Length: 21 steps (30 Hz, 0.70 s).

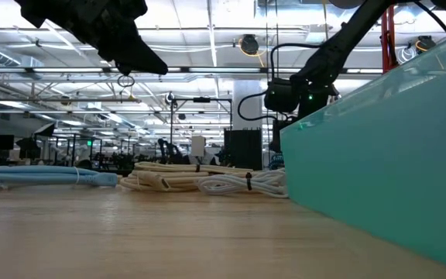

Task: Pick & Place USB Port
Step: Put the light blue charger cable into the blue bin

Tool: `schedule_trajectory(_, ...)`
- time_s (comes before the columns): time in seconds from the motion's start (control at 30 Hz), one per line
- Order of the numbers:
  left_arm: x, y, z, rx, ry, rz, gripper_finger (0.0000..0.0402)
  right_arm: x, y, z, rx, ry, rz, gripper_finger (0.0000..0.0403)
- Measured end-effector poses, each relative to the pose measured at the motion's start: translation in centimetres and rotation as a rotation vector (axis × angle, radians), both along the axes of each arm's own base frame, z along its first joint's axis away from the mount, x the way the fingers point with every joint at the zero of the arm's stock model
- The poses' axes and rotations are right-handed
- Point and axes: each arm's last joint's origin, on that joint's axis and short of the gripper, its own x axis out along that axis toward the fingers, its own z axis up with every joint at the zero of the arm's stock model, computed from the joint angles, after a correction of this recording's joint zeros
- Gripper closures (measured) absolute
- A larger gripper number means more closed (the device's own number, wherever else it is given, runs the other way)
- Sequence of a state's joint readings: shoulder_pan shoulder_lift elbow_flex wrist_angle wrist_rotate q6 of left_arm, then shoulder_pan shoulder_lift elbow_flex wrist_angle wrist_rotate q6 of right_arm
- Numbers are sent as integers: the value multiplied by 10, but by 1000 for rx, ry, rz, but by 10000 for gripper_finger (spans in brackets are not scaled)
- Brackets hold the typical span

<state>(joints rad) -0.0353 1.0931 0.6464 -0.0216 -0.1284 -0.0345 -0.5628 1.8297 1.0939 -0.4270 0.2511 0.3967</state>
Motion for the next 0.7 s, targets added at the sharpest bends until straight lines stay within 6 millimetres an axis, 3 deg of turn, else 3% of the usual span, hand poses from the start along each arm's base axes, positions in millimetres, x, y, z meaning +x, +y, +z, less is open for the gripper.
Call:
schedule_trajectory(0.23, 0, 0, 0, 6, 1, -2, 334, 2, 17, 13, 59, -71, -77, 359)
schedule_trajectory(0.43, 0, 0, 0, 6, 1, -2, 334, 6, 41, 54, 16, -205, -86, 358)
schedule_trajectory(0.7, 0, 0, -1, -4, 8, 3, 334, -11, 104, 108, 44, -298, -25, 358)
